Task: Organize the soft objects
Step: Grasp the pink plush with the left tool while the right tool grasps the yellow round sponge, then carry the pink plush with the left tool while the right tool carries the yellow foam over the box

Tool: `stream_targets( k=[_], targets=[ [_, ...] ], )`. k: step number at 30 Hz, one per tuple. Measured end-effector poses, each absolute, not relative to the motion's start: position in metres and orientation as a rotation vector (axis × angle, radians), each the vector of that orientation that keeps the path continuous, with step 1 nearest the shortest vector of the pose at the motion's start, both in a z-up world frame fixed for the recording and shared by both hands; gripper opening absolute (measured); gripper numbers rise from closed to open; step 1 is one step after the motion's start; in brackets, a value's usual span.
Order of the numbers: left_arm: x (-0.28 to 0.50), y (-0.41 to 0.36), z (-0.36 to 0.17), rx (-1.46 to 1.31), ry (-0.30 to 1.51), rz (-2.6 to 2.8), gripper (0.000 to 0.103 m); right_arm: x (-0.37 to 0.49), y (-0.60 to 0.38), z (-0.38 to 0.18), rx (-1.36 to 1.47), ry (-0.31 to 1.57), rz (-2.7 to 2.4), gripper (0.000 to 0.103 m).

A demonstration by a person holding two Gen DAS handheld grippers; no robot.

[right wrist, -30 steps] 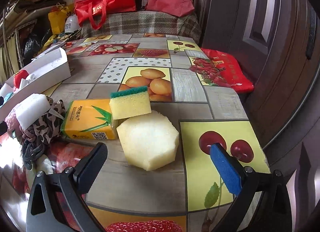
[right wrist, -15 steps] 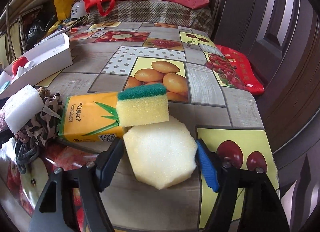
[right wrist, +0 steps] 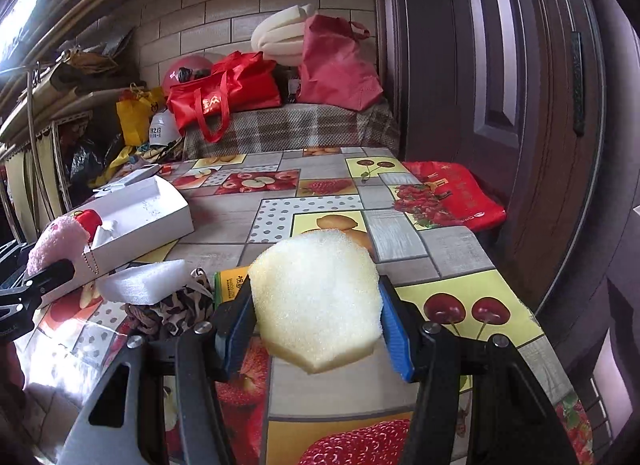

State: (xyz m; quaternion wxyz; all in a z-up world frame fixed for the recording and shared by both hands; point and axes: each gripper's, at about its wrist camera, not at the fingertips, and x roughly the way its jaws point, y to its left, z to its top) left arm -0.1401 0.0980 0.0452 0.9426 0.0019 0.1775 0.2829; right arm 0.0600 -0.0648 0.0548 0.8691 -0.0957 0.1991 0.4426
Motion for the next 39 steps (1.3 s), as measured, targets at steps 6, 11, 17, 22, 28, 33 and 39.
stream_targets(
  k=[6, 11, 17, 22, 28, 33, 39],
  targets=[
    [-0.156, 0.129, 0.049, -0.042, 0.346, 0.643, 0.056, 0.025, -0.047, 0.058, -0.221, 0.369, 0.981, 0.057],
    [-0.161, 0.14, 0.047, -0.052, 0.344, 0.675, 0.056, 0.005, -0.022, 0.055, -0.232, 0.385, 1.05, 0.057],
    [-0.161, 0.142, 0.046, -0.043, 0.339, 0.693, 0.056, -0.013, 0.002, 0.051, -0.253, 0.4, 1.101, 0.057],
    [-0.163, 0.147, 0.044, -0.057, 0.331, 0.717, 0.056, -0.023, 0.01, 0.05, -0.277, 0.381, 1.105, 0.057],
    [-0.167, 0.154, 0.044, -0.05, 0.32, 0.727, 0.056, -0.038, 0.025, 0.048, -0.326, 0.348, 1.115, 0.057],
    [-0.175, 0.162, 0.045, -0.061, 0.292, 0.753, 0.056, -0.061, 0.043, 0.047, -0.376, 0.296, 1.145, 0.057],
    [-0.191, 0.181, 0.046, -0.11, 0.264, 0.803, 0.056, -0.07, 0.047, 0.049, -0.348, 0.264, 1.162, 0.057]
  ],
)
